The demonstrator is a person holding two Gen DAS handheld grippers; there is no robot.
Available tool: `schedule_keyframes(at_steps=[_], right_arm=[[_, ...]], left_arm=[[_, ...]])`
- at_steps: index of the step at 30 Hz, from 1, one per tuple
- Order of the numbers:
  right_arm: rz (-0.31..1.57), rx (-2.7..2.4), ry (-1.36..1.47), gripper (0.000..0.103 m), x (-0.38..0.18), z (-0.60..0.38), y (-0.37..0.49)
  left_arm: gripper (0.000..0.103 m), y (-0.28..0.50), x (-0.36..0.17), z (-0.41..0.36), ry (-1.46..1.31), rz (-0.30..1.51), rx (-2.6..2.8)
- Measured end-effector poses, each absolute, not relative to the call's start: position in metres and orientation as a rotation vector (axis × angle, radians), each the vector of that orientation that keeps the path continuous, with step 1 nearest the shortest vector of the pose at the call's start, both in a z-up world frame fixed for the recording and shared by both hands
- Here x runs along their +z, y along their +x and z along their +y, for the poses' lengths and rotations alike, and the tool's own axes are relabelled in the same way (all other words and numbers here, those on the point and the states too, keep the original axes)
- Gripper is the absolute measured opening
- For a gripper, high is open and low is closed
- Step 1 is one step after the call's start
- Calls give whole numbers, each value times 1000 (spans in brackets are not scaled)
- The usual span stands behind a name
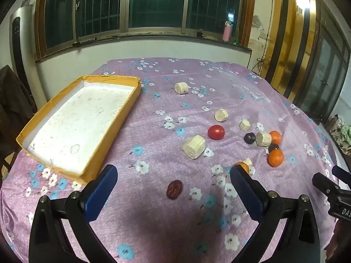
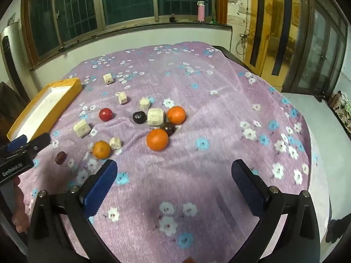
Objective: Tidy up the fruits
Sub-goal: 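Move both grippers toward the fruits on the bedspread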
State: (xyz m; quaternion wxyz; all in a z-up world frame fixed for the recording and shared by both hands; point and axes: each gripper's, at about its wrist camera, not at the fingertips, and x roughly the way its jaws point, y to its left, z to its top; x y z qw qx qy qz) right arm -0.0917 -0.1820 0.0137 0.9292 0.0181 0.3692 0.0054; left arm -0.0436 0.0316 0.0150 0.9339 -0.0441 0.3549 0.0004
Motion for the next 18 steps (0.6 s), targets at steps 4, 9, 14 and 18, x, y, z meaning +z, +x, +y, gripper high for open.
schedule_keyframes(at_steps=[4,9,14,18], right_arm=[[749,-1,55,103,15,-195,-83],[742,6,30,103,11,-194,-81],[745,30,27,103,1,-192,-84],[750,45,48,103,-6,-193,-77]], left_arm=[[103,-55,22,41,-95,714,4],[103,-62,19,52,-104,712,24],[103,-58,7,50,-79,745,31],[103,-57,4,46,-62,750,31]])
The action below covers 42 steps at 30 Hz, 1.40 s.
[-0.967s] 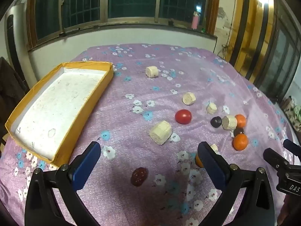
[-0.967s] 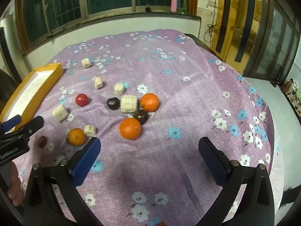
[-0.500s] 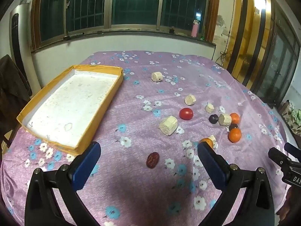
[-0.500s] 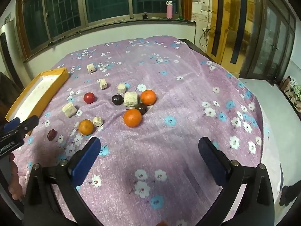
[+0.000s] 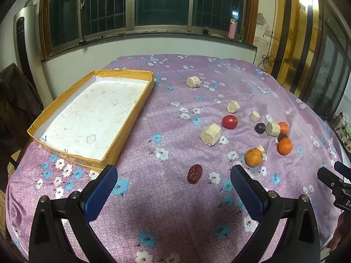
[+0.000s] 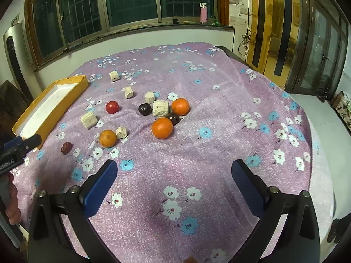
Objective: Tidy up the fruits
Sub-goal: 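Move both grippers toward the fruits on the bedspread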
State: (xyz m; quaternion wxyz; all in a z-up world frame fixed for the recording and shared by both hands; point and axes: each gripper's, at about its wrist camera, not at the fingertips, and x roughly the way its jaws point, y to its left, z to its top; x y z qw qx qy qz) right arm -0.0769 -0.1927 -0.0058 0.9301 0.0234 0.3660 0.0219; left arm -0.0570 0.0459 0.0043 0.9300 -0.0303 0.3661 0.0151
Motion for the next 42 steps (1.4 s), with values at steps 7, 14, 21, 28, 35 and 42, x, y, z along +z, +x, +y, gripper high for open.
schedule_keyframes(at_steps=[7,14,21,28,35,42], right_arm=[[747,49,56,103,-8,-189,-75],[693,47,23,103,5,-186,-87],[683,59,50,103,4,-195,-88],[693,82,26,103,-4,-179,-71],[700,69,41,103,-10,-182,-59],[684,51,32,103,-7,-181,-61]], left_arm=[[103,-65,11,43,-56,748,33],[103,-76,21,53,-73,728,54],[103,-74,18,56,-58,720,35],[103,-60,13,50,-61,715,8],[103,-56,10,44,-56,714,-9],[103,-60,11,42,-52,709,-4]])
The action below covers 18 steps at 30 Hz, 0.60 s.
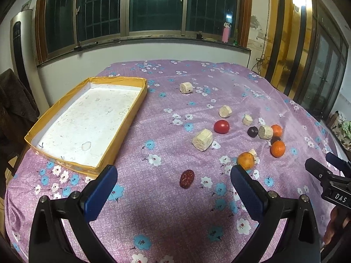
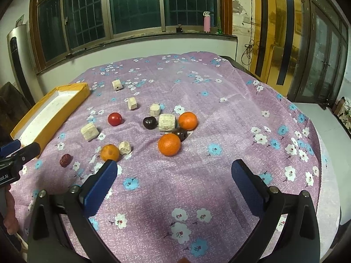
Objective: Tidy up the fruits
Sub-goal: 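Move both grippers toward the fruits on the bedspread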
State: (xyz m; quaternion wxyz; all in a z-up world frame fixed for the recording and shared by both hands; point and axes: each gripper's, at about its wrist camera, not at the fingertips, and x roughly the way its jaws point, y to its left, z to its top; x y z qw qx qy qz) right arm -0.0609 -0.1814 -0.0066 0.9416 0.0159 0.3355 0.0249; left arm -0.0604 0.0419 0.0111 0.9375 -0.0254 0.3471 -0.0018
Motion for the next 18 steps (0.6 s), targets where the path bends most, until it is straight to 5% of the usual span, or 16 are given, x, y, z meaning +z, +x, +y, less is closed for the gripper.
schedule_keyframes(at_steps=[10,18], right_arm=[[671,41,39,102,-2,-187,-69],[735,77,30,81,-12,-182,-47]], left_arm=[[103,-58,10,46,-46,708,18],[96,-43,6,50,-33,719,10]])
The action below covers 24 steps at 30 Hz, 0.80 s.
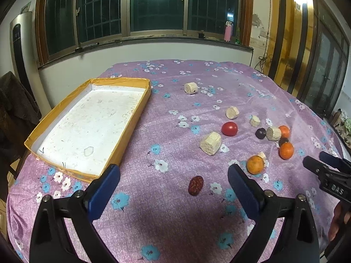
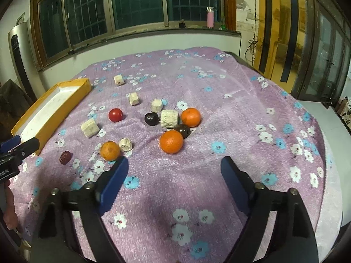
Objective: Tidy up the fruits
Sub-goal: 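Move both grippers toward the fruits on the bedspread, then grasp the cream cylinder with the left gripper while the right gripper grasps an orange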
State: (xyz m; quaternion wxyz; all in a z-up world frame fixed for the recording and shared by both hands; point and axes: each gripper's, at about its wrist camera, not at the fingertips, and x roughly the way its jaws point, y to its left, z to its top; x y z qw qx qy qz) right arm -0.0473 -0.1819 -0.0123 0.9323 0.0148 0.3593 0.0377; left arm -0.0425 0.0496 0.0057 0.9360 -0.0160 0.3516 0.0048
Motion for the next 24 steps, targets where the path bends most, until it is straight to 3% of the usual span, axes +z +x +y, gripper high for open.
schedule_keyframes(at_steps=[3,12,14,16,18,22,24], right_arm=[[773,88,36,70,-19,-181,-30],[851,59,3,69,-35,-175,17],[867,57,9,64,-38,-176,23],[885,58,10,48,-44,-176,29],[896,92,20,38,-47,-174,32],[880,84,-25,35,-48,-166,32],[875,95,-11,35,-49,-169,31]], left_arm=[[96,-34,4,49,-33,725,6],[95,-7,-1,39,19,742,-16],[95,0,-5,36,29,754,-20],[95,4,-8,30,44,766,-31],[95,11,-10,21,66,775,-50],[95,26,-16,5,108,790,-73],[87,37,-23,0,128,818,-79]])
